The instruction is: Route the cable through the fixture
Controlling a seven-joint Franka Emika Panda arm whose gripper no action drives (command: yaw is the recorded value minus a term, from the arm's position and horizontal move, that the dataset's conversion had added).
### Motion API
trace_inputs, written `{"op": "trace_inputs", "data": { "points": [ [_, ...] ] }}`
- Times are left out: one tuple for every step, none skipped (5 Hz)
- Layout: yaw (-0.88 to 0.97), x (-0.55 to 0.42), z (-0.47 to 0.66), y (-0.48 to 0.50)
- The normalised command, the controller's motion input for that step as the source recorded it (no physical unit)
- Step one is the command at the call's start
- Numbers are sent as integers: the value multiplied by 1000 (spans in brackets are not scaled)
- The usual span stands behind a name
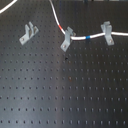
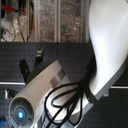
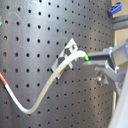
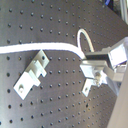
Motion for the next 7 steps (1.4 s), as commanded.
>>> {"op": "trace_inputs", "data": {
  "points": [
    [0, -33, 0, -6],
    [506, -140, 169, 141],
    [837, -172, 311, 199],
    [717, 15, 537, 273],
    [380, 428, 619, 245],
    [554, 276, 485, 264],
    [746, -38, 248, 225]
  ]
}}
